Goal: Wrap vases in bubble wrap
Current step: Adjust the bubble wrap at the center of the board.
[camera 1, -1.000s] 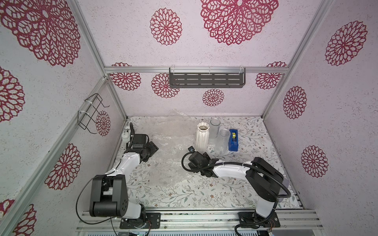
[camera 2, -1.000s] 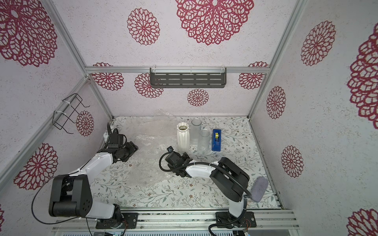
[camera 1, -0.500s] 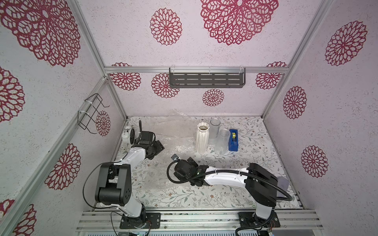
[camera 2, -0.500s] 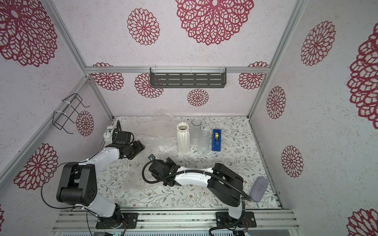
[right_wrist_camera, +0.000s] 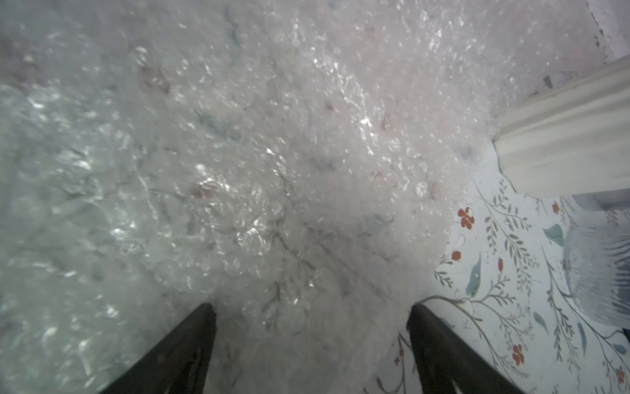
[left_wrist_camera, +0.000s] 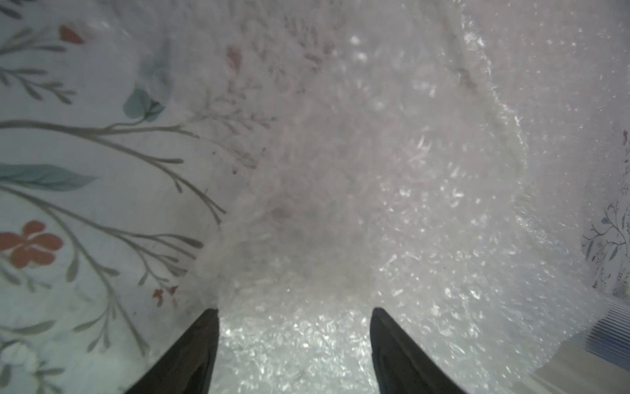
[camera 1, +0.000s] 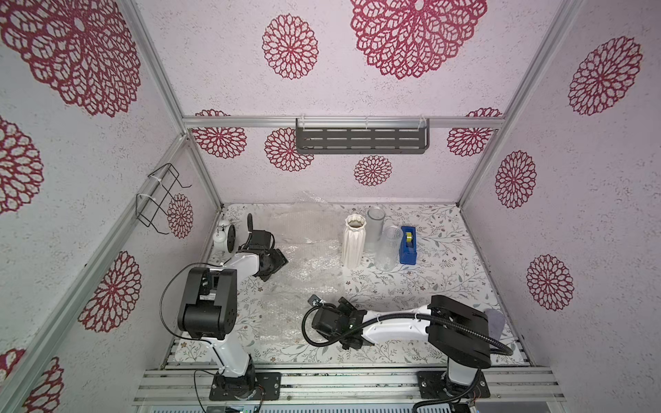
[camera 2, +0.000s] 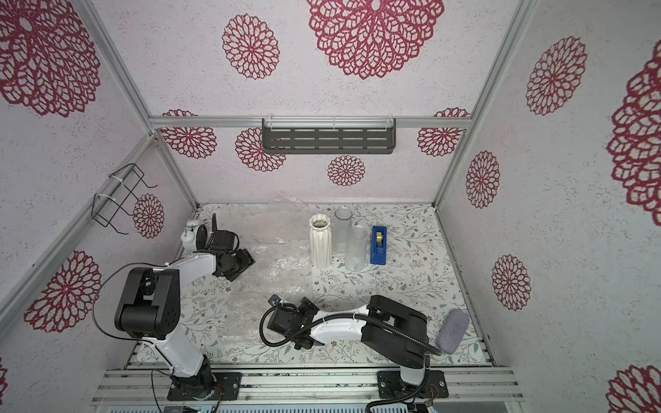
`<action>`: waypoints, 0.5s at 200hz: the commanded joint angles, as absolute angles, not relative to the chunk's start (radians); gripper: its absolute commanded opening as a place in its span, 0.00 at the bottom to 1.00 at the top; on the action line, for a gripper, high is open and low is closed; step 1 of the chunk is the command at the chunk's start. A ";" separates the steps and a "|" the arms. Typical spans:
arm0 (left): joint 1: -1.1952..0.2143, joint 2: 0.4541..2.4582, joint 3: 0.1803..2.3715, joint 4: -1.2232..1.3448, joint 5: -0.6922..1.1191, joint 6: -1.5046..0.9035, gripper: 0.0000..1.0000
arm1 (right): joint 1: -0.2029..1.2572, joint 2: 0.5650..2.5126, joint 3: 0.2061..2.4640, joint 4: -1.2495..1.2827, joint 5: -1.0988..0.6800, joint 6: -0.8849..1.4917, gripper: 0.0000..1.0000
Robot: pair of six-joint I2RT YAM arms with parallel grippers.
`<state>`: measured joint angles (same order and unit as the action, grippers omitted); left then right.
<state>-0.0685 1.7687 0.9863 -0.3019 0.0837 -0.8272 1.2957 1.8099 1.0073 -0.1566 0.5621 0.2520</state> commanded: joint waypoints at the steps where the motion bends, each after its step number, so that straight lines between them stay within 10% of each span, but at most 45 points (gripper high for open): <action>1: -0.063 1.748 0.947 -0.262 0.062 -0.850 0.73 | 1.270 1.796 0.972 -0.193 0.611 0.290 0.92; 100: -0.070 1.565 0.950 -0.326 -0.048 -0.851 0.74 | 1.217 1.614 0.836 -0.019 0.499 0.200 0.93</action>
<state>-0.0349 1.6581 0.9096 -0.2981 0.0048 -0.8566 1.2232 1.6955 0.8486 -0.0345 0.5102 0.2176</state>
